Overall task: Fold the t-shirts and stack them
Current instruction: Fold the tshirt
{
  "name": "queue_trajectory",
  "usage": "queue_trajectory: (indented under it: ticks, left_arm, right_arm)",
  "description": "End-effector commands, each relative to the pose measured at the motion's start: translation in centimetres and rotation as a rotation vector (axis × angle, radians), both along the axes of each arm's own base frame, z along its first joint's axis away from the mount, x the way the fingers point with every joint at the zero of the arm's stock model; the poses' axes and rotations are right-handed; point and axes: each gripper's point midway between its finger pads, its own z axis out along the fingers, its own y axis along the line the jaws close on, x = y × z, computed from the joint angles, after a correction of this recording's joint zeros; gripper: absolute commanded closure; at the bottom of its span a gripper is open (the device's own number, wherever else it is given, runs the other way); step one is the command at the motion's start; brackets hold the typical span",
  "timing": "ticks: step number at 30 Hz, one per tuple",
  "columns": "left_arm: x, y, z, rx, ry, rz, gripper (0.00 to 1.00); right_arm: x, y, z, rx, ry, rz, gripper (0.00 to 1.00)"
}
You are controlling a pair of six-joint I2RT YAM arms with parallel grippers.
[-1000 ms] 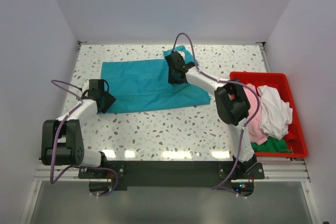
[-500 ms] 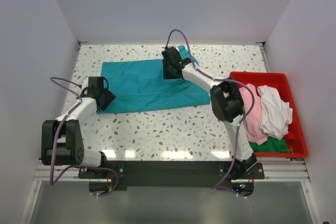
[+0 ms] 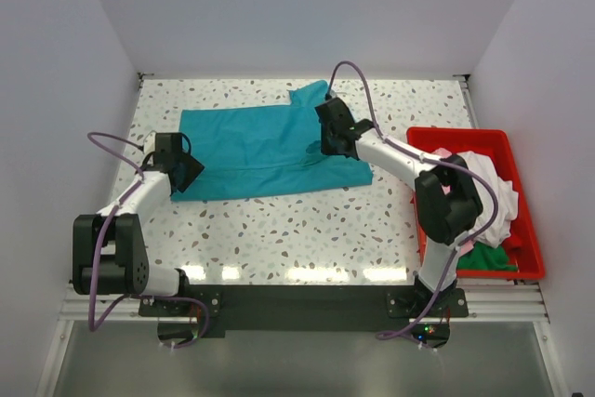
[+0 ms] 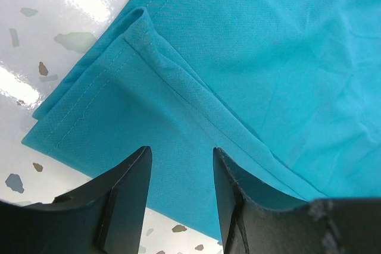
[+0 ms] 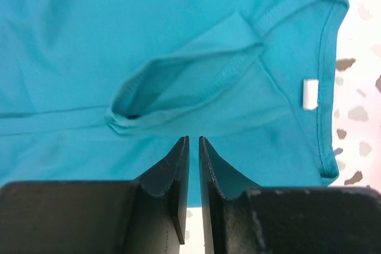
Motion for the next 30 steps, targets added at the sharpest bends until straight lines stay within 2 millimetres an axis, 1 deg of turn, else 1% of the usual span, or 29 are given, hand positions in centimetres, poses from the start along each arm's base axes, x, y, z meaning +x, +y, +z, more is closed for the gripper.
queue_trajectory:
  ticks: [1,3,5,6,8,9,11,13,14,20,21,25,28,30]
  left_arm:
    - [1.3,0.2,2.1,0.02,-0.064,-0.023,0.49]
    - [1.4,0.2,2.1,0.018,-0.066,-0.021,0.49]
    - [1.4,0.2,2.1,0.016,-0.068,-0.021,0.49]
    - [1.4,0.2,2.1,0.016,-0.065,-0.021,0.49]
    - [1.4,0.2,2.0,0.017,-0.063,-0.022,0.49]
    - [1.3,0.2,1.9,0.016,-0.062,-0.021,0.49]
    - [1.3,0.2,1.9,0.018,-0.06,-0.023,0.5]
    - [1.3,0.3,2.0,0.021,-0.059,-0.021,0.5]
    - [1.3,0.4,2.0,0.023,-0.059,-0.02,0.49]
    - [1.2,1.0,2.1,0.026,-0.059,-0.007,0.5]
    - [1.2,1.0,2.1,0.027,-0.059,-0.008,0.5]
    - [1.2,1.2,1.9,0.028,-0.053,-0.004,0.49]
    - [1.1,1.2,1.6,0.027,-0.047,-0.004,0.5]
    - [1.2,1.3,1.5,0.028,-0.045,-0.001,0.5]
  right_arm:
    - [-0.4,-0.6,-0.4,0.024,-0.026,-0.038,0.85]
    - [-0.8,-0.6,-1.9,0.009,0.003,-0.036,0.87]
    - [-0.8,-0.5,-2.7,0.004,0.021,-0.033,0.87]
    - [-0.6,-0.3,-2.8,0.013,0.017,-0.029,0.88]
    - [-0.3,0.0,-3.8,0.004,0.028,-0.024,0.87]
    - [0.1,0.1,-3.8,0.003,0.026,-0.022,0.87]
    - [0.5,0.2,-4.6,-0.003,0.035,-0.024,0.87]
    - [1.1,0.5,-4.6,0.004,0.03,-0.023,0.87]
    - [1.2,0.5,-5.3,-0.005,0.043,-0.023,0.87]
    - [2.4,1.0,-6.0,0.001,0.043,-0.024,0.85]
    - [2.7,1.1,-5.6,0.006,0.035,-0.025,0.85]
    - [3.1,1.2,-6.0,0.0,0.041,-0.025,0.85]
    - [3.4,1.5,-5.9,0.002,0.039,-0.018,0.83]
    - [3.6,1.6,-5.8,0.001,0.034,-0.017,0.81]
